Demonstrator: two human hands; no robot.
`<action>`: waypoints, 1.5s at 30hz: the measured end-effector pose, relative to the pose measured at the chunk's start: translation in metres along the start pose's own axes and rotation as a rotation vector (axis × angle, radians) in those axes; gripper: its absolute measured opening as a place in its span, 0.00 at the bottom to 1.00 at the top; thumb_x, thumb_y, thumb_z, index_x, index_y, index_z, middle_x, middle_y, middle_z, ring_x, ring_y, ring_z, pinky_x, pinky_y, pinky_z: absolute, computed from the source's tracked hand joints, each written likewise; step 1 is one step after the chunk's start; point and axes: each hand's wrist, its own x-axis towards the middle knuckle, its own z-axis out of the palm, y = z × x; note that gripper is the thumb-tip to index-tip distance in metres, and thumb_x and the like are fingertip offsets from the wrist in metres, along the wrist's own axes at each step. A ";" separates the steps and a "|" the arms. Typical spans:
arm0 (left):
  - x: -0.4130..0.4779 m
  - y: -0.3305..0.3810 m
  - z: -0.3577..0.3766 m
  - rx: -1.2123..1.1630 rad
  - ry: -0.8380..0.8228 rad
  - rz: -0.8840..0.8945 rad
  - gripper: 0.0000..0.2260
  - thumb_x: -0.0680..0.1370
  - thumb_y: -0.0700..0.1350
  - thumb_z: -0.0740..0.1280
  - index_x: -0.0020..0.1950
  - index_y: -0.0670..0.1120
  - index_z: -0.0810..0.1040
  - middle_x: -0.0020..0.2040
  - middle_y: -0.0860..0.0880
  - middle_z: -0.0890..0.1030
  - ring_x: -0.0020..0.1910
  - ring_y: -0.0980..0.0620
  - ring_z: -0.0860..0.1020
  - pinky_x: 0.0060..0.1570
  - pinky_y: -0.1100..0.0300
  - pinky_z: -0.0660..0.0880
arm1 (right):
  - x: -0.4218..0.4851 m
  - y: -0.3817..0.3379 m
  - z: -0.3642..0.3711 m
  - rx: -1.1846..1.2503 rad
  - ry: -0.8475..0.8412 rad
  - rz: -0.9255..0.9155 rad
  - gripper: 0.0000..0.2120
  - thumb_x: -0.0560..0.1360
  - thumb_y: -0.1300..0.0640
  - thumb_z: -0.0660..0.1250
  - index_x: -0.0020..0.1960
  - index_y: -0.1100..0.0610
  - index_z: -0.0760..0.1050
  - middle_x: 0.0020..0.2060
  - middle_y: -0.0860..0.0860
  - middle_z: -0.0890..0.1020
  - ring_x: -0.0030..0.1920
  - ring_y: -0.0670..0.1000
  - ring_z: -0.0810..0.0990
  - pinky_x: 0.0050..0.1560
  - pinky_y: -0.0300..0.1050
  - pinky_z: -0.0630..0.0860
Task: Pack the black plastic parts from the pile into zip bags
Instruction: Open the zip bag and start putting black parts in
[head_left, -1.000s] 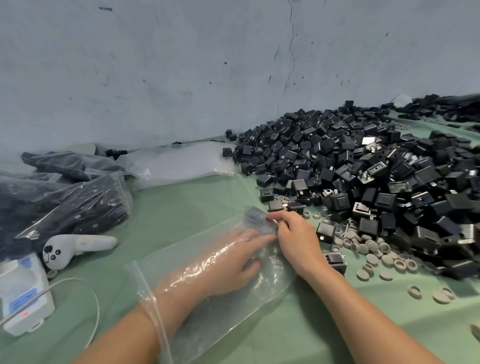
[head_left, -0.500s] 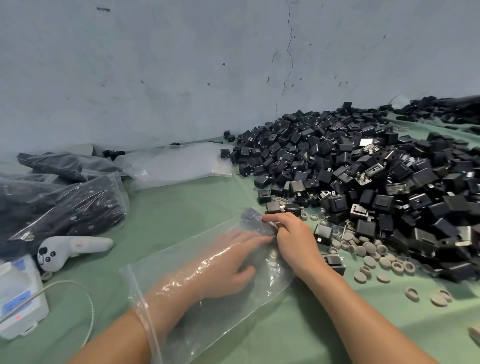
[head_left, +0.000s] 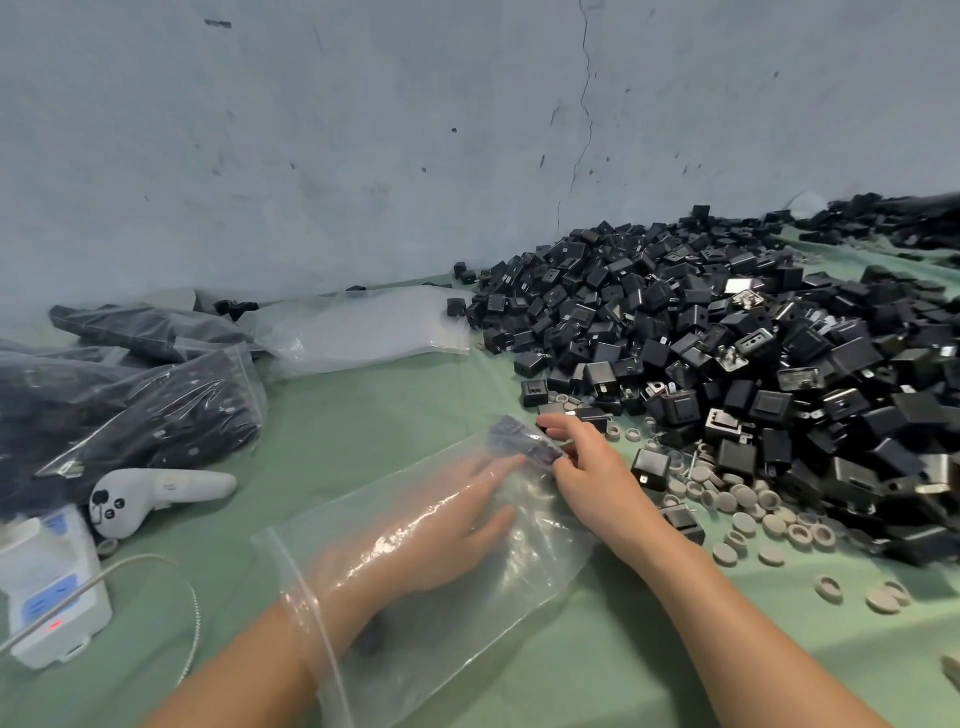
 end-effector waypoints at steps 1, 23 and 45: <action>-0.009 -0.004 -0.005 -0.001 0.022 -0.025 0.20 0.84 0.46 0.60 0.76 0.51 0.64 0.72 0.54 0.68 0.72 0.59 0.64 0.69 0.73 0.53 | 0.000 0.001 0.001 -0.041 -0.002 -0.013 0.22 0.79 0.63 0.56 0.69 0.44 0.70 0.64 0.43 0.73 0.63 0.46 0.73 0.66 0.51 0.71; -0.075 -0.020 -0.020 0.202 0.166 0.056 0.18 0.74 0.43 0.74 0.64 0.44 0.80 0.52 0.51 0.83 0.51 0.53 0.81 0.57 0.66 0.69 | -0.005 -0.003 -0.001 -0.296 -0.092 -0.080 0.20 0.81 0.51 0.60 0.73 0.42 0.68 0.67 0.42 0.73 0.65 0.47 0.68 0.70 0.53 0.64; -0.035 -0.016 -0.002 -0.197 -0.015 0.010 0.10 0.80 0.50 0.68 0.61 0.53 0.77 0.56 0.58 0.80 0.58 0.62 0.77 0.61 0.66 0.70 | -0.034 0.013 -0.014 -0.290 0.023 -0.093 0.20 0.84 0.51 0.54 0.75 0.42 0.64 0.68 0.41 0.73 0.66 0.40 0.69 0.70 0.44 0.67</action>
